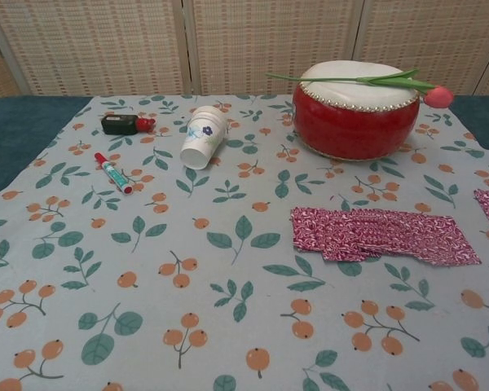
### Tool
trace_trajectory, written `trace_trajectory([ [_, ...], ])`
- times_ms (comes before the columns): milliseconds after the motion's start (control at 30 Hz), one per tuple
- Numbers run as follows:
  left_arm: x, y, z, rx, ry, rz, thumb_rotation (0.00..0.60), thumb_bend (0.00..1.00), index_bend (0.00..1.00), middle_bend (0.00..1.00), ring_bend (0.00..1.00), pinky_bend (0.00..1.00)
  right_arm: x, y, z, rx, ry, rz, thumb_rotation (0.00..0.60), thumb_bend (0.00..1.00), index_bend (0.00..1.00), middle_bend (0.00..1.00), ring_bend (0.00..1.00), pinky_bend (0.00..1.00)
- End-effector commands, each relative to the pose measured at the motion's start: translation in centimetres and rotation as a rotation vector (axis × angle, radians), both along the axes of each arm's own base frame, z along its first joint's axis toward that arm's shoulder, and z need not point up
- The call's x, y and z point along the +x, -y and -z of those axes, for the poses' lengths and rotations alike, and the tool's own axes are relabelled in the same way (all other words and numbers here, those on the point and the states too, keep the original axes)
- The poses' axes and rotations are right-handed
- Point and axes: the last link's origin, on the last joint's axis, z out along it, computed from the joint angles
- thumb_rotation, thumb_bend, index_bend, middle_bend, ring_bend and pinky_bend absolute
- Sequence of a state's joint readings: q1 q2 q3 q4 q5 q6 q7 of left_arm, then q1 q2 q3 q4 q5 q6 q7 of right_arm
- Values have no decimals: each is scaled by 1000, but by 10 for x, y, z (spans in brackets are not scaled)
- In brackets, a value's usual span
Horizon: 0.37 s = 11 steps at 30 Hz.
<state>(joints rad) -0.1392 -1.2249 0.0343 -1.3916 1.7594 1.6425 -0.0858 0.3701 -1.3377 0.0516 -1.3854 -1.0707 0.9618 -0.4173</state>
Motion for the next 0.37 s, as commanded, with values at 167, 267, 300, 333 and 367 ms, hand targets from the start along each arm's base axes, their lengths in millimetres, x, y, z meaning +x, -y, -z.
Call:
trace_trajectory([
  [167,-1,-1,-1,2,4,-7,600,500,75,123,159,282,44,-45,-43,-222,223,-377,600,582,86,739,779,713],
  [267,0,0,0,1,3,-3,600,501,74,123,159,282,36,-65,-54,-281,193,-402,600,367,86,580,649,669],
  [300,0,0,0,1,2,-1,600,501,75,123,158,282,33,-69,-56,-285,178,-386,600,314,79,509,585,649],
  [333,0,0,0,0,0,0,600,501,75,123,158,282,30,-72,-57,-283,167,-361,600,262,66,423,494,617],
  [367,0,0,0,1,-3,0,600,500,75,124,159,282,28,-75,-57,-265,150,-331,600,226,44,337,398,579],
])
